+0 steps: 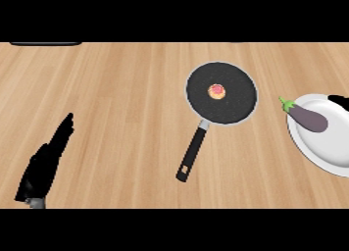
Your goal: Pick the cupcake from the plate and place it in the pan
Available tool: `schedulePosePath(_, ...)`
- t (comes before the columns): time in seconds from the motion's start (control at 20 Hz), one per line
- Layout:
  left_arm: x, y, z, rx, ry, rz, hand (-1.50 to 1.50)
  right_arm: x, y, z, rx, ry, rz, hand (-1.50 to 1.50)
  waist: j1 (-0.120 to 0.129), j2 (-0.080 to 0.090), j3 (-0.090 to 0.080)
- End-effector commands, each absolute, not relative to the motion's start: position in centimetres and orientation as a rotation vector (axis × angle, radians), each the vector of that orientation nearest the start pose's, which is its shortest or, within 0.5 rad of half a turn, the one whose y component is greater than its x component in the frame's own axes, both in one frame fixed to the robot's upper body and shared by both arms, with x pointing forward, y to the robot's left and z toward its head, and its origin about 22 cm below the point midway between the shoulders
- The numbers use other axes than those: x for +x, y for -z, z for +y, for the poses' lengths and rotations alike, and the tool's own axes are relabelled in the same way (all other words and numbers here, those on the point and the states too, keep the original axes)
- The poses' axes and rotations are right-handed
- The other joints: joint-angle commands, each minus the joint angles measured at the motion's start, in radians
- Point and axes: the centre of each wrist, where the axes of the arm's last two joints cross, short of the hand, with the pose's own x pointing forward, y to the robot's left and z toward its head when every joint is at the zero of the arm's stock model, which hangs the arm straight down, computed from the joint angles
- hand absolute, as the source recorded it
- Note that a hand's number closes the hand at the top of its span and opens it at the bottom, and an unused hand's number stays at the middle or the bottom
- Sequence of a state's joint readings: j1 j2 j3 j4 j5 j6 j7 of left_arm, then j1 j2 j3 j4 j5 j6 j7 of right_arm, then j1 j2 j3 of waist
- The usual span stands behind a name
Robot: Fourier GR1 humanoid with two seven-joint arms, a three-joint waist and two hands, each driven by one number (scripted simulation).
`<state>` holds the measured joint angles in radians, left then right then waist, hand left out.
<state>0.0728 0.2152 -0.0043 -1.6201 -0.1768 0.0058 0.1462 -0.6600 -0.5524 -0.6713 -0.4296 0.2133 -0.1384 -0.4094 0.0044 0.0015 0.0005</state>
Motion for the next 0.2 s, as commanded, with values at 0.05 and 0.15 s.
schedulePosePath(0.05,23.0,-1.9,27.8,0.352,0.268,-1.387,0.0,31.3,-3.9,-49.3,-0.734,0.227,-1.554,-1.5,0.003,0.001,0.0)
schedulePosePath(0.15,21.9,-2.0,28.1,0.323,0.262,-1.392,0.0,30.0,-4.5,-50.9,-0.734,0.19,-1.512,-1.5,0.002,-0.001,0.0)
